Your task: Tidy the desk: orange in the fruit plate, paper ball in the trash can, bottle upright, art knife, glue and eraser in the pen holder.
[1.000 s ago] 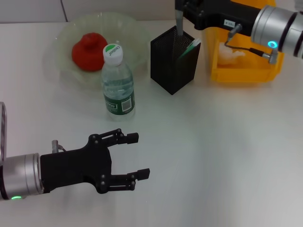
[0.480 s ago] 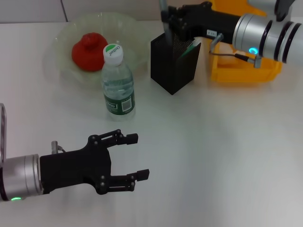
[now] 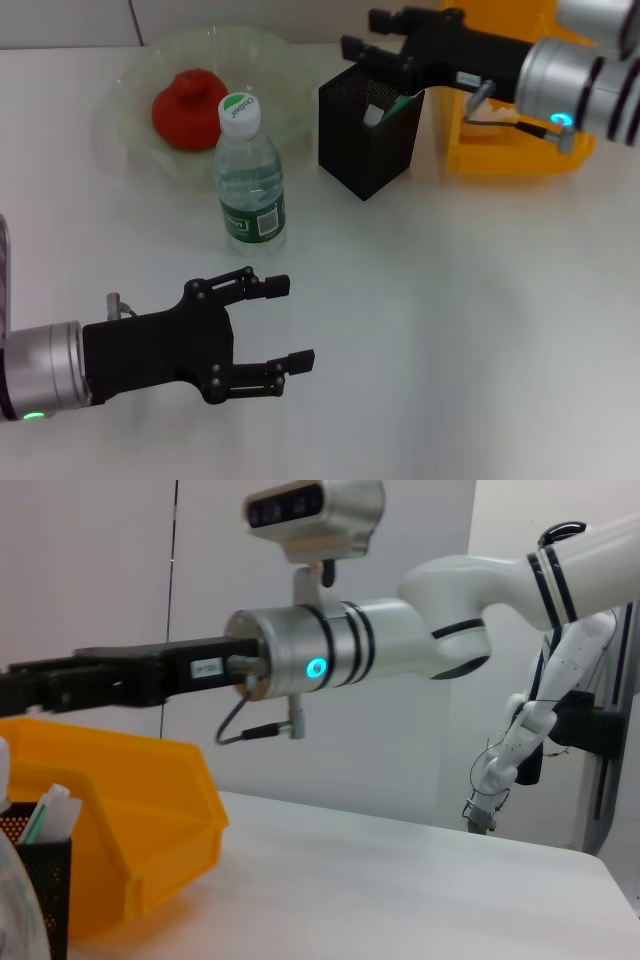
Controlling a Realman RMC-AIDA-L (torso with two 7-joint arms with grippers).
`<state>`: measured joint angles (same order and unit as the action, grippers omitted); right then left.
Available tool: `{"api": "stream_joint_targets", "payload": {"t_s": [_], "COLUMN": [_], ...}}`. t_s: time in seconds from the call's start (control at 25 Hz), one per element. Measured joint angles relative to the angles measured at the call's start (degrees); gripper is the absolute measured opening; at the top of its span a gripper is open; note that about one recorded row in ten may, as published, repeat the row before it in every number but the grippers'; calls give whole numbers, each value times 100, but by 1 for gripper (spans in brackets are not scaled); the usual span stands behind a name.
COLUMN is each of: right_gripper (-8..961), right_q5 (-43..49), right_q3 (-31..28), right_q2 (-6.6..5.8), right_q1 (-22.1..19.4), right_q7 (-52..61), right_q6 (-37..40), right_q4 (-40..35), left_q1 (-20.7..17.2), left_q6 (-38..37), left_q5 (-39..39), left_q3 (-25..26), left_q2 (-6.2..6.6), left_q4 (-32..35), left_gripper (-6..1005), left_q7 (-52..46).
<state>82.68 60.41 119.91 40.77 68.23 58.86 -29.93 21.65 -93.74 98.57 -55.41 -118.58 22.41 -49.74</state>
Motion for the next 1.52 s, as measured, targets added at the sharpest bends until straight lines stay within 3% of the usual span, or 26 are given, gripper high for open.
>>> {"api": "stream_joint_targets", "payload": {"t_s": [0.2,0.28,0.32,0.36,0.4,0.52,0.72,0.96,1.2,1.4,1.52], "right_gripper": [515,576,606,636,666,666,667,668,669,670,670], "right_q5": [-62,-70,-71,-71,-70,-70,-206,-328,-324,123,656], "right_q3": [247,398,519,519,703,1035,1506,1627,945,250,-2], "right_q2": [-18,-31,-19,-19,-11,-8,-5,-3,-6,-61,-69], "right_q1": [-975,-1514,-1997,-1997,-2360,-2641,-2625,-2932,-3650,-3734,-3722], "right_q7": [556,693,757,757,916,1093,1106,1066,770,183,-493], "right_q6": [480,753,1001,1001,1138,1195,1186,1585,2715,4070,4508], "right_q4": [-1567,-2342,-2966,-2966,-3456,-3896,-3957,-3968,-3954,-3168,-2525], "left_q1": [-6,-22,-41,-41,-172,-354,-943,-1137,-1145,-1145,-1145], "left_q6": [7,8,7,7,-49,-106,-257,-438,-601,-840,-840], "left_q5": [-89,-164,-239,-239,-478,-550,-561,-545,-552,-528,-528], "left_q3": [10,14,15,15,15,51,367,551,599,602,602], "left_q2": [-13,-14,-15,-15,0,22,105,165,231,311,311], "left_q4": [0,0,-1,-1,-1,55,106,101,124,128,128], "left_gripper": [842,842,842,842,842,842,842,842,842,842,842], "left_q7": [48,113,171,171,290,272,266,281,257,205,205]}}
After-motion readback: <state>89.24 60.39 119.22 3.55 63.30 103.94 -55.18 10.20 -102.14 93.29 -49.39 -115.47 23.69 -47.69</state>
